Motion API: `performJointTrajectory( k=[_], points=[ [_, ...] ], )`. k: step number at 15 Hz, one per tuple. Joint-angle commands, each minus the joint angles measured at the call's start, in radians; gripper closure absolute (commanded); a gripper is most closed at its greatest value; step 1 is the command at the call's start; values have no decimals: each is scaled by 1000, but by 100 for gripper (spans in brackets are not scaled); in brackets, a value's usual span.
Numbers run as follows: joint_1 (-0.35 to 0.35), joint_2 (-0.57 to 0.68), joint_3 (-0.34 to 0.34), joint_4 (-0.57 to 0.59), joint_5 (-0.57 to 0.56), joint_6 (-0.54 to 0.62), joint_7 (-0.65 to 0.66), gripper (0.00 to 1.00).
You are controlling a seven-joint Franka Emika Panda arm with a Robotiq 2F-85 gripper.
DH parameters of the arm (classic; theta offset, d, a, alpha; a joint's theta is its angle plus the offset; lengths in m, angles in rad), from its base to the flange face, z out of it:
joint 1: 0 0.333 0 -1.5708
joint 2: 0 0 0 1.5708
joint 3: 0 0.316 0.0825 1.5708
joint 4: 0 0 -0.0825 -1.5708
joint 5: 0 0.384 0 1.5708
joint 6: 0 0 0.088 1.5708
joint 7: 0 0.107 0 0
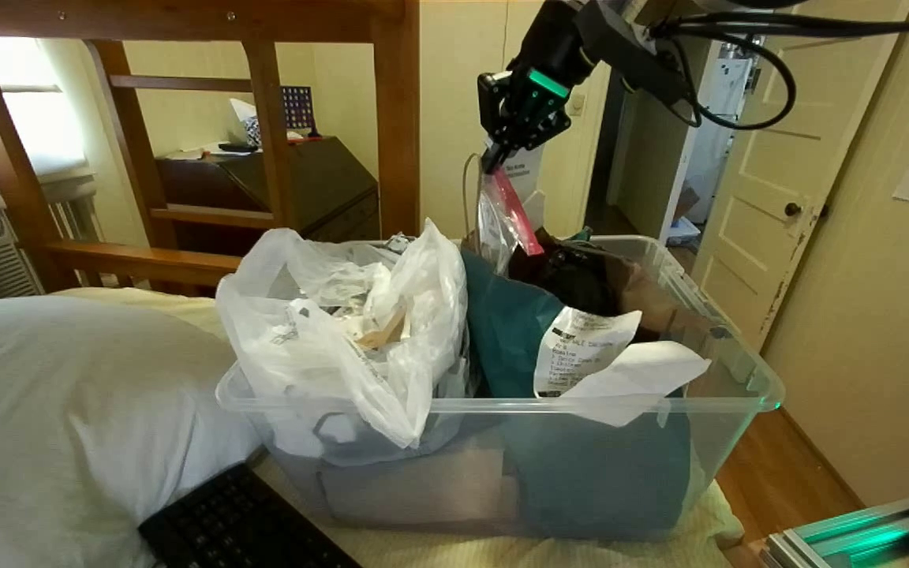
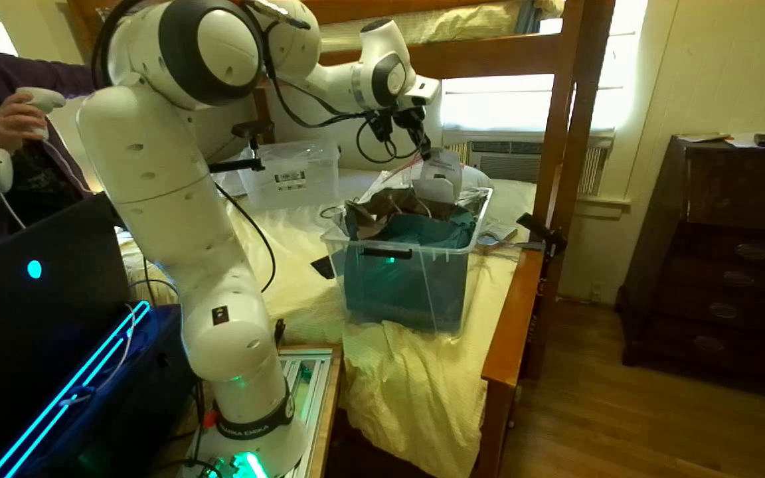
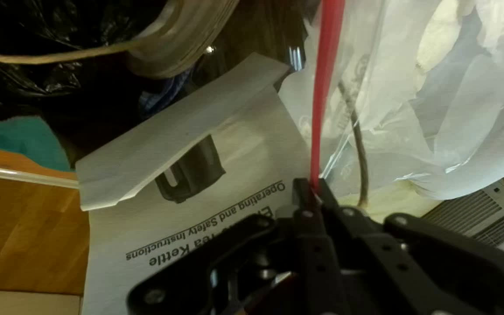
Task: Remove the plastic bag from the blue bag
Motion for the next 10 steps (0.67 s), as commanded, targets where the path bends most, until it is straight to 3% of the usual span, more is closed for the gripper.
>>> performJointTrajectory(
  k=[1,4,10],
  points=[
    [-22,-5,27,38,-33,-33,26,99],
    [-24,-1,34,47,-39,-18,30,99],
    [-32,-5,54,96,-108,-118,96,99]
  ],
)
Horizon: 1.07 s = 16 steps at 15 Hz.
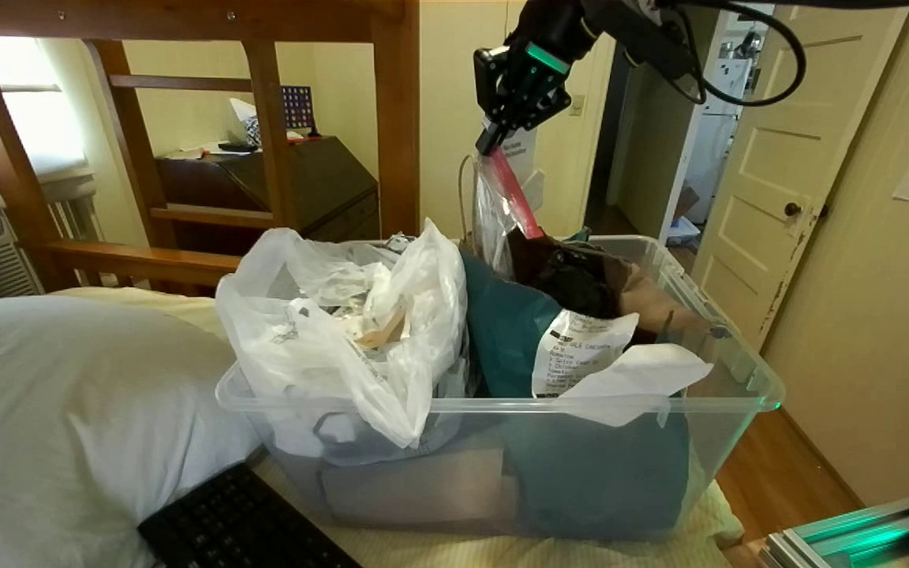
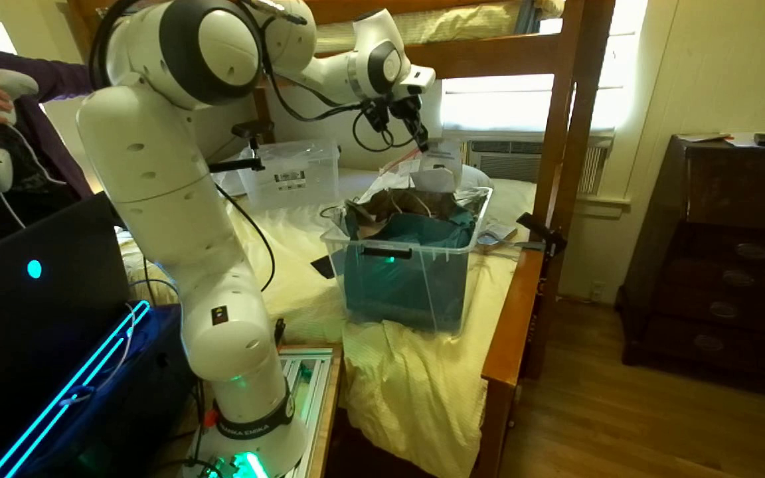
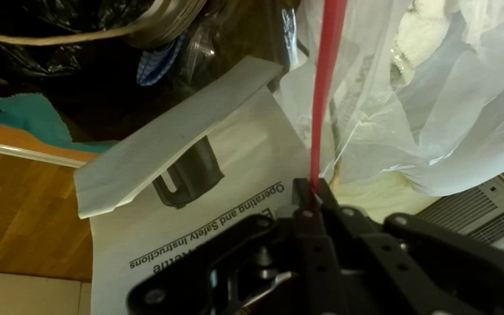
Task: Remove the plastic bag from the blue bag
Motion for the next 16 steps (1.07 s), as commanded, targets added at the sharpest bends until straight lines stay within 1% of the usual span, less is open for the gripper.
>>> performJointTrajectory(
  k=[1,6,12,16],
  points=[
    [-25,-6,29,47,-79,-78,91,99],
    [-38,-3,45,68,-178,-110,185,99],
    [-54,-1,60,78,-314,-102,274,99],
    [-58,4,65,85,-359,-98,307,99]
  ],
)
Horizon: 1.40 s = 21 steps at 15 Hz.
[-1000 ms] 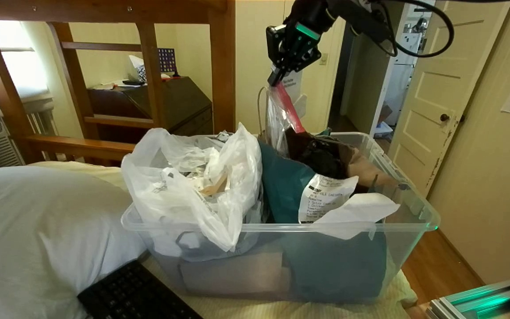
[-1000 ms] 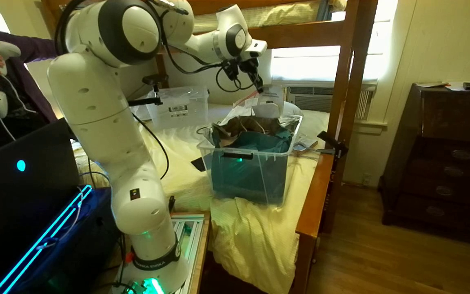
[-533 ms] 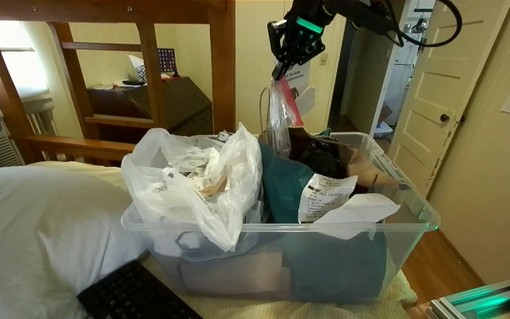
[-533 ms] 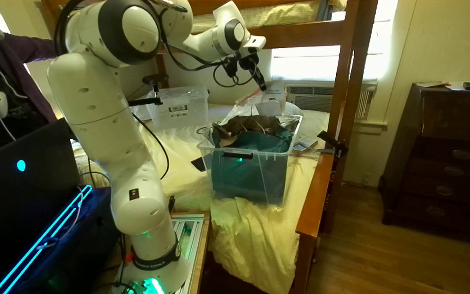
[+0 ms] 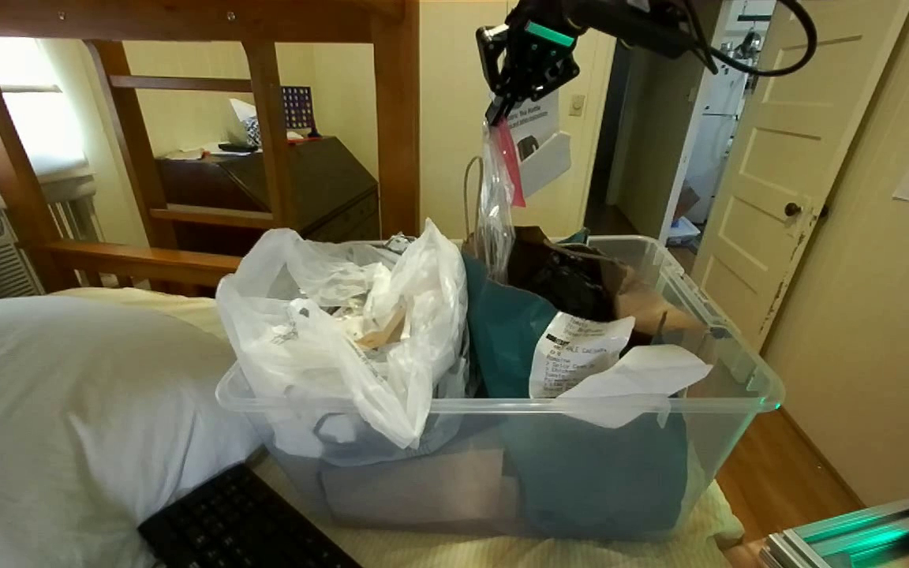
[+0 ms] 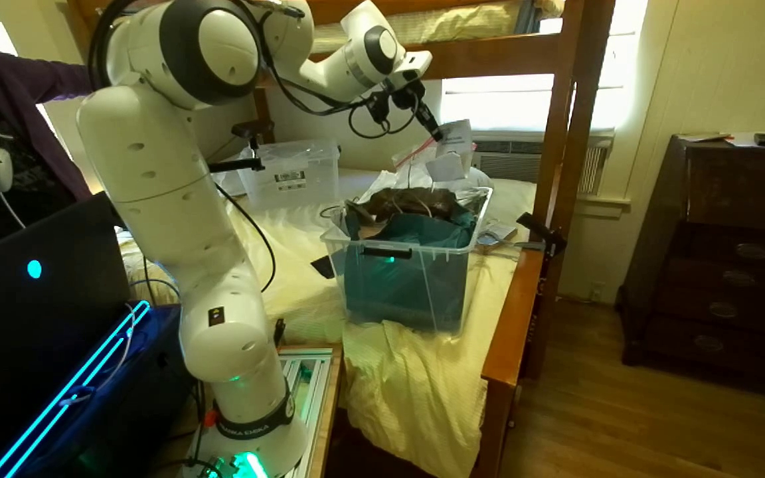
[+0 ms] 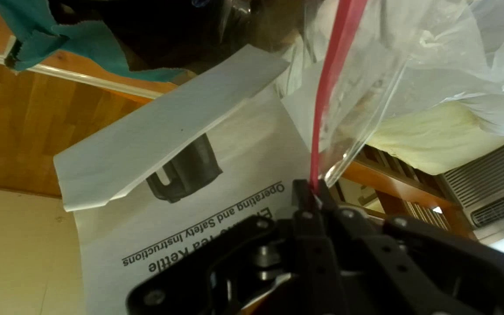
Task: Remove the plastic bag from the blue bag
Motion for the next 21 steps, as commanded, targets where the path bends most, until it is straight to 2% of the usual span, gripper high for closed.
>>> performJointTrajectory(
  k=[1,9,12,16,19,21],
  points=[
    [-17,7,22,25,-46,-4,39,99],
    [-15,14,22,30,-74,21,-27,99],
    [-6,31,15,27,-32,109,-106,99],
    [23,75,6,27,157,252,-304,99],
    [37,83,8,34,332,197,-405,99],
    [38,73,8,36,395,128,-407,99]
  ],
)
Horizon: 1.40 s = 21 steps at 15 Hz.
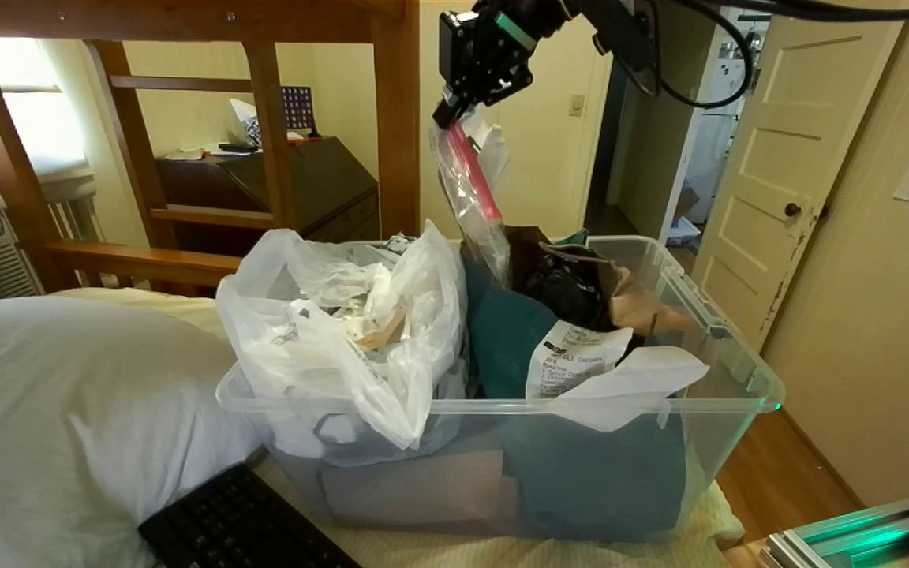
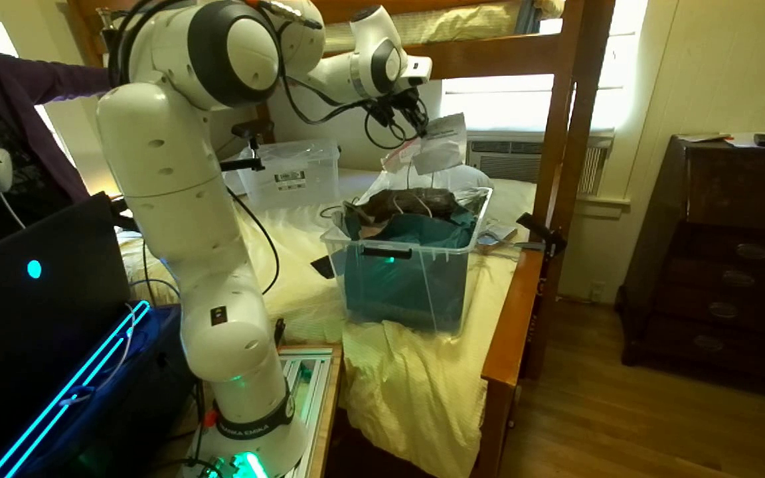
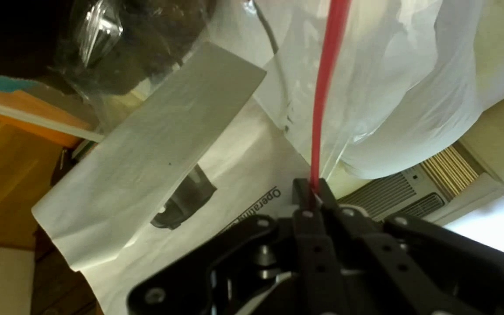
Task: Remove the plastic bag from the blue bag
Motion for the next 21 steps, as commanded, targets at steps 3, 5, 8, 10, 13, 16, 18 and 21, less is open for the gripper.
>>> performJointTrajectory(
  k=[3,5,8,10,13,16,18,21],
  points=[
    [9,-1,-2,42,156,-157,-45,99],
    [10,2,-2,51,194,-174,-57,99],
    [8,0,-3,60,226,-209,-56,99],
    [6,-4,-3,63,225,-236,-37,99],
    [0,-14,-2,71,188,-305,38,65],
    [-2,-18,-1,85,186,-374,99,56],
    [-3,-20,1,95,177,-419,145,42],
    [-2,-16,1,115,180,-480,191,22]
  ],
)
